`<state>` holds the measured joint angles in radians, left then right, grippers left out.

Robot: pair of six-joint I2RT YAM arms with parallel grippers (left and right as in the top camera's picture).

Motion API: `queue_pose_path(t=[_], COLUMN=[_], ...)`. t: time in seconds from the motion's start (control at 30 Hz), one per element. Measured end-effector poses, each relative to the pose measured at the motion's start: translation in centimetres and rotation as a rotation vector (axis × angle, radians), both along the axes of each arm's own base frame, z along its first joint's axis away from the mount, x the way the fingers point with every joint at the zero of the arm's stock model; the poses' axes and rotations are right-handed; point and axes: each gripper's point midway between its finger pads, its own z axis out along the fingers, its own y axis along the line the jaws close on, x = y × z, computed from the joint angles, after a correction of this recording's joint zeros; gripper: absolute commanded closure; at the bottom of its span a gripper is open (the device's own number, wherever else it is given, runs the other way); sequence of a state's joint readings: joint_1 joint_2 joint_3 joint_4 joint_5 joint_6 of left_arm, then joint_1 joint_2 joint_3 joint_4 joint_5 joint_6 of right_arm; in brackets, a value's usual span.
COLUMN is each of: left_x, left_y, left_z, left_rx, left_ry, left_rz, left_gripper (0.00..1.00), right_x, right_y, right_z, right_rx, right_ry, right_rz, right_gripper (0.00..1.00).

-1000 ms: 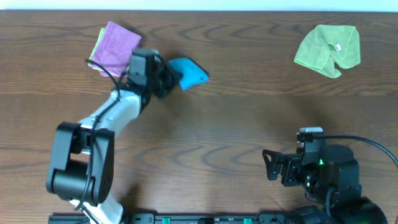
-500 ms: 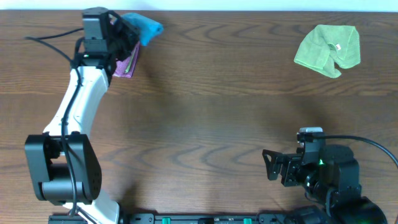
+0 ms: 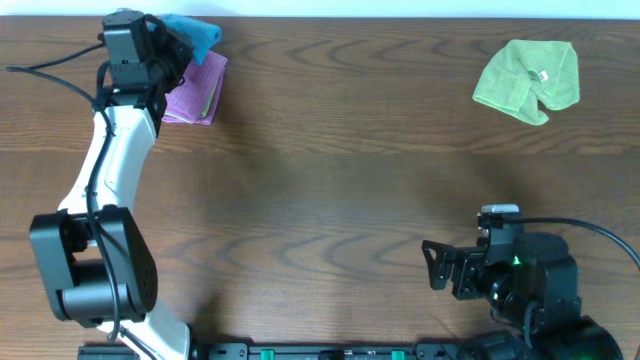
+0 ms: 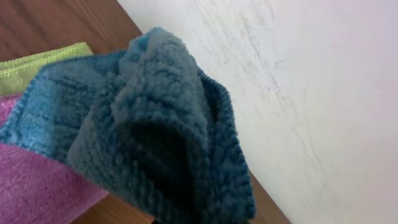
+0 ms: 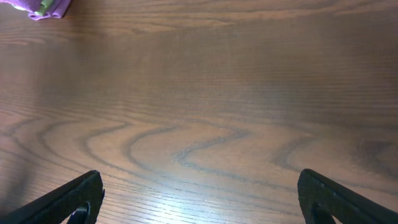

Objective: Fold the cloth
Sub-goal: 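Carry the blue cloth with the left gripper onto the pink cloth stack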

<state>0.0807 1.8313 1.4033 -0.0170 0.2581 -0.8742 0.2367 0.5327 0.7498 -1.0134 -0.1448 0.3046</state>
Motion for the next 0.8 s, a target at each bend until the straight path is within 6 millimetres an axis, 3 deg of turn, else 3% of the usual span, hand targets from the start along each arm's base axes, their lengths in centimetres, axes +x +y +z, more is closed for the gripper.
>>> queue_pose_path(t=[0.27,0.47,0.67,0.8], left_x=[0.5,0.8,0.0,-0.7], left_y=[0.5,0.8,1.0,1.2], left_z=[-2.7,-5.8,-8.8,-9.7], left_rx=[0.011,0.017,0.017,0.025], left_ry=[0.045,0.1,0.193,0.241], left_rz=[0.011,0.024,0.032,0.046], left_gripper=[0.94,0.94,0.94,0.94], right_x=[0.0,0.0,0.0,0.0], right_y=[0.0,0.0,0.0,0.0], right_z=[0.0,0.0,0.0,0.0], right_rx=[0.0,0.0,0.0,0.0], right_ry=[0.0,0.0,0.0,0.0], right_rz=[0.0,0.0,0.0,0.0], right_gripper=[0.01,0.01,0.01,0.01])
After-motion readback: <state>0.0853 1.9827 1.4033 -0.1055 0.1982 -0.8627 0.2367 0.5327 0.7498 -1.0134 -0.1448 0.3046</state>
